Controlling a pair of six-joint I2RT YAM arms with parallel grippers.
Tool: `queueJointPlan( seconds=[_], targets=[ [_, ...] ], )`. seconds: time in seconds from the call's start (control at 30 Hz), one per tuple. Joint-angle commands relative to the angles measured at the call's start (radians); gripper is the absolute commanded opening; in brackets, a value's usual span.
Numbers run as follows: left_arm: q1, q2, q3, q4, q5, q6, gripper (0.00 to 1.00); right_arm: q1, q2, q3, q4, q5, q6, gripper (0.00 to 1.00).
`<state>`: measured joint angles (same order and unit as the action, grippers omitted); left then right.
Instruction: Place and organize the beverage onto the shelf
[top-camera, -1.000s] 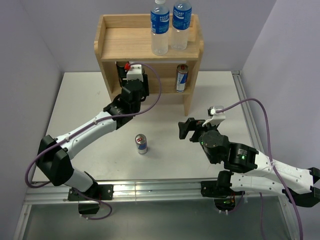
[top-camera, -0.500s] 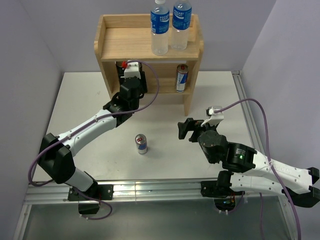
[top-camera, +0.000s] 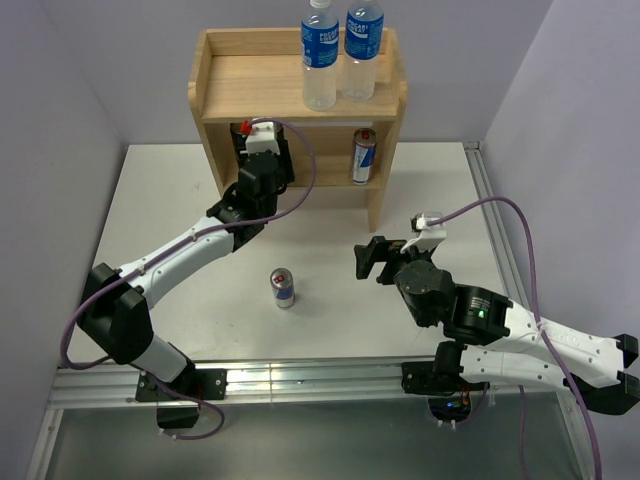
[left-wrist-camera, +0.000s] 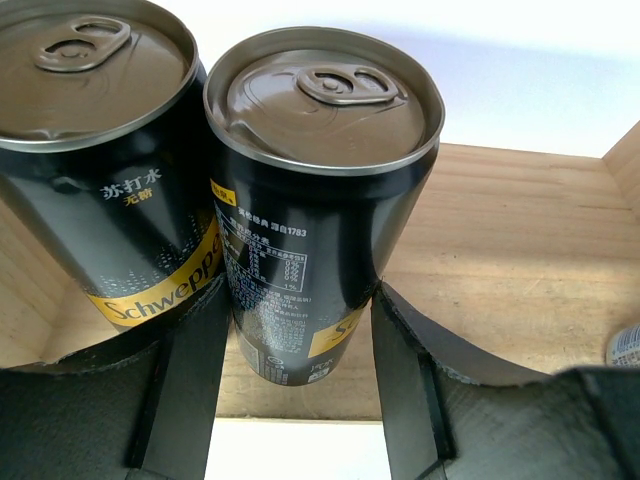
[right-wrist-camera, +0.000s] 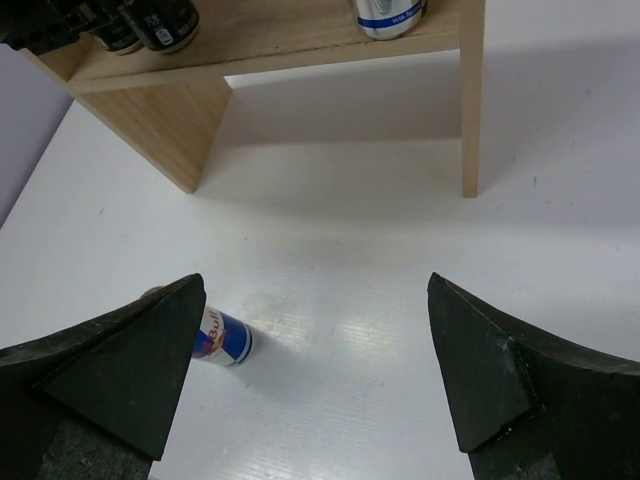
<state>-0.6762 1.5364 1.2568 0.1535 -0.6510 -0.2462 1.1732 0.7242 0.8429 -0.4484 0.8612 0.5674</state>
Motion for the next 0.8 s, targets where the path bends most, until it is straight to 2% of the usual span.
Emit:
queueJointPlan(
  seconds=[0.0,0.3,0.4,0.5,0.77],
  targets=[
    [0.009,-0.004,0.016,0.084,0.014,-0.039,0.0,-0.007,0.004,-0.013,0.045,0.009,0.0,0.99],
    [0.009,0.005,-0.008,0.077,0.01,-0.047,0.0,-0.009,0.003,-0.013,0.051,0.006,-0.004,0.99],
    [0.009,0.008,-0.008,0.057,0.016,-0.056,0.04,-0.009,0.0,-0.008,0.05,0.009,-0.006,0.99],
    [0.009,0.007,-0.019,0.049,0.025,-0.061,0.12,-0.009,-0.002,-0.007,0.05,0.009,-0.009,0.99],
    [0.009,-0.005,-0.051,0.043,0.044,-0.067,0.46,-0.009,-0.002,-0.005,0.048,0.009,-0.004,0.99]
  ],
)
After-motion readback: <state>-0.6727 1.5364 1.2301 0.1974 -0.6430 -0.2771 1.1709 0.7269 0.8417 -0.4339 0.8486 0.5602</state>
